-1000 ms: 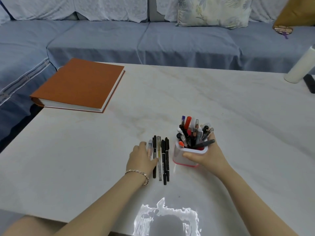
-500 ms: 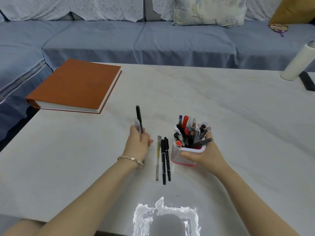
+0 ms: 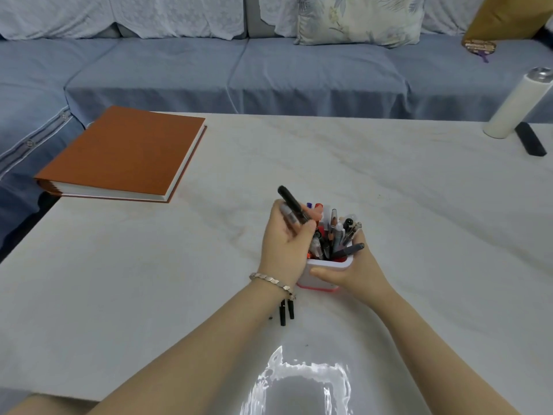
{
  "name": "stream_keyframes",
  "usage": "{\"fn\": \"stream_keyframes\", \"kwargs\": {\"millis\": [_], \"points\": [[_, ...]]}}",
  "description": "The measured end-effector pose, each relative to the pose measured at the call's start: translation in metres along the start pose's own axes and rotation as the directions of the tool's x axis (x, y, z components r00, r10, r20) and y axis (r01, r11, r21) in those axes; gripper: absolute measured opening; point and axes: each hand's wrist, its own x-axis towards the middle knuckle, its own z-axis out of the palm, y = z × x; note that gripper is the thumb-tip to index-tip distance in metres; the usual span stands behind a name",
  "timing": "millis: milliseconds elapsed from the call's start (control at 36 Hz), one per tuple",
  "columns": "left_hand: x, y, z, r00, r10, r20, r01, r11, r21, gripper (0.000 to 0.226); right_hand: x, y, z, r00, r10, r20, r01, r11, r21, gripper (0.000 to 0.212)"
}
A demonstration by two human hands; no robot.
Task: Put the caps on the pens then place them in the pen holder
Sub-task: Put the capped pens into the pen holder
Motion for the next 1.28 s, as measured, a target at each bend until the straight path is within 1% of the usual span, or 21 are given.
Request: {"fn": "stream_keyframes", "kwargs": {"millis": [83,194,278,333,444,500,556,583,750,806,861,889,944,972,1000,1056,1111,1139,1194,1222,1278], "points": [[0.004,0.003,-0.001,0.999,0.039,-0.011,-0.036,0.984,0.172,0.033,0.001,0.000,0.001,1.000,-0.016,-0.002,0.016,1.000,0.009,0.064],[0.007,0.014,-0.004,0.992,0.125,-0.018,-0.120,0.979,0.163,0.042,0.002,0.003,0.000,1.000,-0.031,-0.007,0.031,0.999,0.019,0.064],[0.009,0.016,-0.006,0.982,0.186,0.033,-0.188,0.945,0.267,0.056,0.001,0.005,0.002,1.000,-0.015,-0.012,0.016,1.000,0.024,0.068],[0.008,0.017,-0.005,0.972,0.224,0.067,-0.233,0.914,0.331,0.061,0.001,0.005,0.001,1.000,-0.012,-0.004,0.012,0.999,0.049,0.066],[0.009,0.014,-0.006,0.952,0.297,0.074,-0.300,0.859,0.414,0.073,0.001,0.001,0.002,1.000,-0.006,0.018,0.004,0.994,0.111,0.065],[0.010,0.010,-0.006,0.958,0.274,0.086,-0.285,0.866,0.410,0.063,0.000,-0.001,0.003,1.000,0.005,0.019,-0.008,0.990,0.142,0.062],[0.010,0.005,-0.007,0.960,0.266,0.084,-0.277,0.866,0.417,0.045,-0.001,-0.004,0.004,1.000,-0.004,0.020,0.000,0.987,0.159,0.056],[0.010,0.004,-0.008,0.961,0.263,0.085,-0.274,0.866,0.417,0.040,-0.002,-0.007,0.004,1.000,-0.014,0.020,0.011,0.987,0.157,0.057],[0.019,0.011,-0.007,0.963,0.137,0.233,-0.239,0.836,0.494,0.041,-0.001,-0.001,0.003,0.998,-0.054,0.027,0.049,0.987,0.151,0.059],[0.024,0.017,-0.004,0.947,0.109,0.302,-0.269,0.784,0.560,0.044,0.002,0.004,0.002,0.998,-0.055,0.032,0.051,0.992,0.112,0.058],[0.027,0.020,-0.001,0.912,0.053,0.406,-0.313,0.729,0.609,0.044,0.007,0.007,0.003,0.999,-0.030,0.041,0.027,0.997,0.076,0.055],[0.027,0.018,0.001,0.878,0.015,0.479,-0.357,0.687,0.633,0.043,0.009,0.008,0.004,0.999,-0.025,0.032,0.023,0.998,0.065,0.052],[0.022,0.013,0.004,0.800,-0.060,0.597,-0.468,0.561,0.683,0.042,0.010,0.005,0.006,0.999,-0.034,0.010,0.034,0.999,0.038,0.048],[0.020,0.009,0.003,0.791,-0.069,0.608,-0.500,0.502,0.706,0.043,0.009,0.003,0.007,0.999,-0.046,0.004,0.046,0.998,0.031,0.048],[0.019,0.005,0.000,0.810,-0.067,0.582,-0.495,0.455,0.741,0.043,0.008,0.002,0.006,0.999,-0.050,0.002,0.050,0.998,0.030,0.049],[0.020,-0.001,-0.007,0.860,-0.050,0.508,-0.446,0.410,0.796,0.044,0.002,-0.003,0.005,0.998,-0.069,-0.008,0.069,0.996,0.048,0.054],[0.023,-0.003,-0.012,0.865,-0.082,0.495,-0.429,0.391,0.814,0.044,-0.002,-0.007,0.004,0.996,-0.089,-0.005,0.089,0.993,0.075,0.061],[0.026,-0.003,-0.013,0.855,-0.107,0.507,-0.429,0.403,0.808,0.045,-0.003,-0.008,0.004,0.996,-0.085,0.003,0.085,0.994,0.074,0.061],[0.028,-0.001,-0.015,0.863,-0.089,0.498,-0.391,0.507,0.768,0.050,-0.002,-0.009,0.004,0.997,-0.065,0.031,0.062,0.995,0.083,0.057],[0.029,0.000,-0.016,0.887,-0.035,0.460,-0.356,0.581,0.732,0.051,-0.002,-0.009,0.004,0.997,-0.053,0.058,0.048,0.994,0.098,0.053],[0.031,-0.003,-0.025,0.955,0.084,0.283,-0.258,0.705,0.660,0.043,-0.002,-0.010,0.003,0.995,-0.039,0.096,0.026,0.991,0.132,0.050]]}}
